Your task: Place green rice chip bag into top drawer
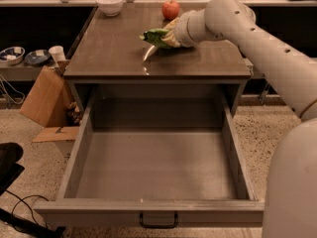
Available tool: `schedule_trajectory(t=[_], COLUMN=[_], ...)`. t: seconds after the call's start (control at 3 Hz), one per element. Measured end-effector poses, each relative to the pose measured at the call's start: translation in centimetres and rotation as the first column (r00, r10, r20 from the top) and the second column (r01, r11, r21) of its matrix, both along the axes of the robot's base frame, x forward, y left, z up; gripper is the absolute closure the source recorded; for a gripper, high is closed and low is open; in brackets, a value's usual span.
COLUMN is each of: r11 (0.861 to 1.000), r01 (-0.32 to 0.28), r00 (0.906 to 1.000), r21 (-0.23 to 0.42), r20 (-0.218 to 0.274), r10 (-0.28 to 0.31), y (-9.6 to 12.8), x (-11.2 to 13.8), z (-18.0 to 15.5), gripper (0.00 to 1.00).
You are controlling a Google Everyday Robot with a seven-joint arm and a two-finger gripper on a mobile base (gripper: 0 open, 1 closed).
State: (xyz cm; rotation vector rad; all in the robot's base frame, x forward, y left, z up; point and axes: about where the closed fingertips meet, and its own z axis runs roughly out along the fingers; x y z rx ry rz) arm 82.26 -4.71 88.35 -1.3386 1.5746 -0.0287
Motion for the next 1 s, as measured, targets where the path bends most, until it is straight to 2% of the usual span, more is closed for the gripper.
schedule_trajectory(t=[0.33, 0.67, 1.0], r11=[0.999, 0.989, 0.968], r01=[-0.037, -0.104, -0.169], r00=[0.9980, 0.9824, 0.9526], r21=[-0.038, -0.105, -0.186], r20=[0.050, 0.144, 0.221], r10=[0.039, 0.119, 0.209], y=[-0.3, -0.2, 0.8], x=[-2.1, -8.1, -20.8], z=[3.7, 10.3, 17.3], gripper=[1.00, 1.00, 1.00])
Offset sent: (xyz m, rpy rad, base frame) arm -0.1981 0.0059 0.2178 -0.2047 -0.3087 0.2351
